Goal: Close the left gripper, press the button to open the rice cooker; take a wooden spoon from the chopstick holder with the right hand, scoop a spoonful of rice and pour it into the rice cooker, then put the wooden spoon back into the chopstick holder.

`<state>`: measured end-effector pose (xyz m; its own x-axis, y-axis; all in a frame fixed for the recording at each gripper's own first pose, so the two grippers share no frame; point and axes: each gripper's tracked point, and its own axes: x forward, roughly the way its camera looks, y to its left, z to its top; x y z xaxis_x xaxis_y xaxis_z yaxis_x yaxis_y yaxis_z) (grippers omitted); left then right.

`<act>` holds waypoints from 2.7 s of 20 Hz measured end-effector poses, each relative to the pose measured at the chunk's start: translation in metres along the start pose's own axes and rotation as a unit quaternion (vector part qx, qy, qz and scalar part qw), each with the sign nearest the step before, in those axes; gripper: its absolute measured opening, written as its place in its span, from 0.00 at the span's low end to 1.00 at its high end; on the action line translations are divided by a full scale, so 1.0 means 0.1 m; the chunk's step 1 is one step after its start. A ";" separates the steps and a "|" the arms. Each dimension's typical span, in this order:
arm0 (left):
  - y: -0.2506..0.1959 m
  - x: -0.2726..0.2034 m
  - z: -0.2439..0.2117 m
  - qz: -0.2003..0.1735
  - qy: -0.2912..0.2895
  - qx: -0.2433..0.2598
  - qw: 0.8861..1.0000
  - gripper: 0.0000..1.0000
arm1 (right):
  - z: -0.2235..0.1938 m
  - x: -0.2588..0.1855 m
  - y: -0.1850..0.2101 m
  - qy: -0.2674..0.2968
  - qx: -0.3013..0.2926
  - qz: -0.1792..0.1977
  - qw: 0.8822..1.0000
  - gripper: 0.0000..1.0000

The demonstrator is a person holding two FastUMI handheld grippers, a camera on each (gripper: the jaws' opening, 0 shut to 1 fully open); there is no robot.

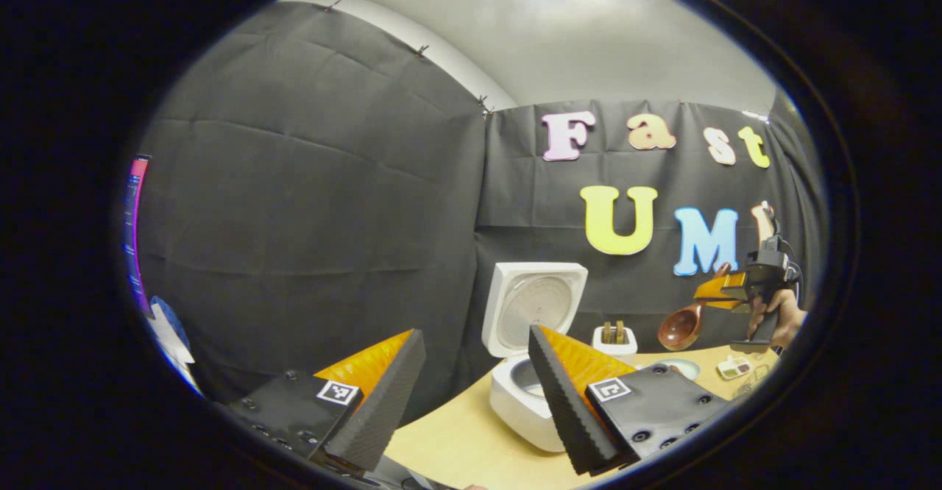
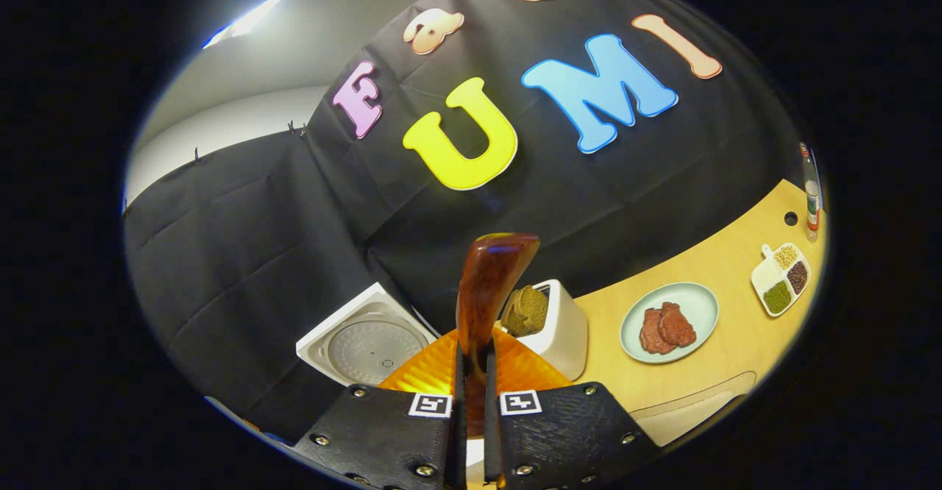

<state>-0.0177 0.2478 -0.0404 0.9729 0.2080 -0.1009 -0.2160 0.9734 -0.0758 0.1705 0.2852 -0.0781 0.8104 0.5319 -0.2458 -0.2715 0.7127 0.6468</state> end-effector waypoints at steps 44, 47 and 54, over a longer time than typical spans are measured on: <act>-2.28 -0.17 0.28 -0.112 -0.030 0.051 0.992 0.98 | -0.04 -2.13 -3.60 0.008 -0.063 -0.308 0.949 0.10; -2.26 -0.17 0.34 -0.107 -0.032 0.053 0.992 0.97 | -0.15 -2.09 -3.65 0.015 -0.053 -0.309 0.949 0.10; -2.35 -0.17 0.34 -0.113 -0.034 0.057 0.991 0.98 | -0.20 -2.14 -3.73 0.016 -0.062 -0.318 0.946 0.14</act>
<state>0.0197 0.0191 0.0126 0.9996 -0.0142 -0.0261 0.0148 0.9996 0.0238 0.0876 -0.0851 -0.2814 0.8144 -0.0110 -0.5802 0.2060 0.9402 0.2713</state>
